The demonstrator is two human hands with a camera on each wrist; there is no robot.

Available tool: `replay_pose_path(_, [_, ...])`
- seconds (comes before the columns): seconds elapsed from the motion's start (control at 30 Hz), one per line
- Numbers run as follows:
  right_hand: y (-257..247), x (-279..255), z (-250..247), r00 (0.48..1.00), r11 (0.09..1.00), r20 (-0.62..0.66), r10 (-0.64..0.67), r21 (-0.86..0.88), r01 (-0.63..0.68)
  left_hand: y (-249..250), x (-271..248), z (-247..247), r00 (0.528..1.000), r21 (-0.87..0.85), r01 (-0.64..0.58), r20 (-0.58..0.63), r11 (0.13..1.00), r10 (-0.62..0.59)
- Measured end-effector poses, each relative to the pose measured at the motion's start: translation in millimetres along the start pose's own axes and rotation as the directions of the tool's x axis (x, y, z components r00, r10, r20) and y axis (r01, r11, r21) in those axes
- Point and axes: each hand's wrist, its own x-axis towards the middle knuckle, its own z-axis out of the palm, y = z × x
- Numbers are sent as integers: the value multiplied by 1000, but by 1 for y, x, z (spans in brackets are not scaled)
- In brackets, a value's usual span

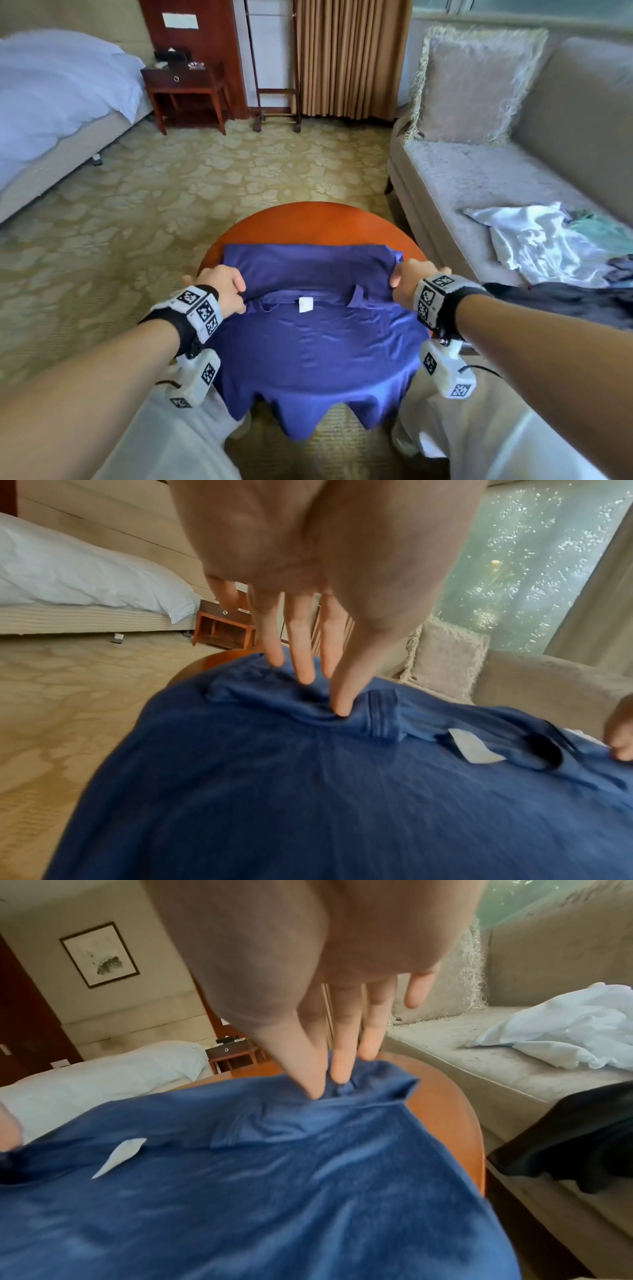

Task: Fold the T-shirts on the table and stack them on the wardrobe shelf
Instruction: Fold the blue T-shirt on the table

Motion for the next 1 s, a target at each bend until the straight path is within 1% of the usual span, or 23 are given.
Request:
replay_pose_path(0.07, [-4,0,10,998,1000,53,-19,-21,20,5,-6,9,999,65,-37,-21,997,39])
replay_pose_path(0.1, [-5,2,16,997,999,63,-35,-21,37,10,-10,11,996,103,-79,-23,992,82])
replay_pose_path(0.13, [-9,2,19,996,1000,87,-18,-21,20,15,-13,14,990,133,-129,-30,983,134])
replay_pose_path(0.2, [-15,-1,28,992,999,127,3,49,-9,24,-17,18,974,168,-209,-52,963,221])
replay_pose_path(0.23, [-16,2,35,991,998,135,-17,64,9,26,-17,20,967,179,-232,-63,956,247])
replay_pose_path(0.3, [-21,1,41,990,997,125,-61,-33,66,27,-18,23,959,183,-253,-81,950,271])
replay_pose_path(0.33, [-23,0,43,991,996,105,-77,-46,83,26,-18,23,958,180,-253,-89,951,272])
replay_pose_path(0.37, [-24,-1,42,993,996,83,-84,-16,86,25,-19,22,961,168,-245,-91,955,262])
replay_pose_path(0.4, [-25,-2,39,995,997,64,-79,18,78,24,-17,19,964,137,-234,-98,963,248])
replay_pose_path(0.47, [-30,-5,32,994,992,-28,-105,62,106,18,-14,9,969,27,-192,-155,981,194])
replay_pose_path(0.5, [-32,-8,25,991,988,-87,-105,103,114,14,-12,1,971,-69,-171,-181,983,156])
replay_pose_path(0.57, [-32,-10,11,989,969,-128,-72,228,100,7,-9,-16,972,-275,-162,-210,947,106])
replay_pose_path(0.6, [-31,-11,5,992,959,-108,-71,267,97,5,-11,-24,975,-310,-166,-195,936,108])
replay_pose_path(0.63, [-30,-12,1,993,956,-48,-106,271,115,5,-15,-31,980,-306,-179,-143,935,140])
replay_pose_path(0.67, [-28,-13,-2,984,963,44,-170,217,157,4,-17,-35,981,-264,-194,-54,945,186])
replay_pose_path(0.7, [-26,-13,-1,963,967,147,-224,157,201,4,-22,-39,971,-220,-212,63,952,231])
replay_pose_path(0.73, [-25,-13,1,939,967,238,-247,119,225,3,-24,-39,955,-181,-207,175,962,238])
replay_pose_path(0.77, [-23,-12,2,923,967,291,-253,107,231,1,-24,-39,944,-174,-191,239,966,229])
replay_pose_path(0.8, [-21,-8,3,924,971,300,-238,103,217,-3,-20,-36,951,-181,-164,231,970,204])
replay_pose_path(0.83, [-19,-5,2,940,975,266,-215,106,193,-6,-16,-34,969,-211,-131,180,969,170])
replay_pose_path(0.9, [-13,7,-1,989,982,124,-74,180,51,-11,-6,-30,996,-290,-69,41,955,84])
replay_pose_path(0.97, [-7,16,-4,997,966,27,66,249,-71,-12,3,-25,999,-333,-21,-51,943,5])
replay_pose_path(1.0, [-3,22,-5,991,950,11,135,283,-132,-12,8,-24,996,-350,5,-81,937,-36])
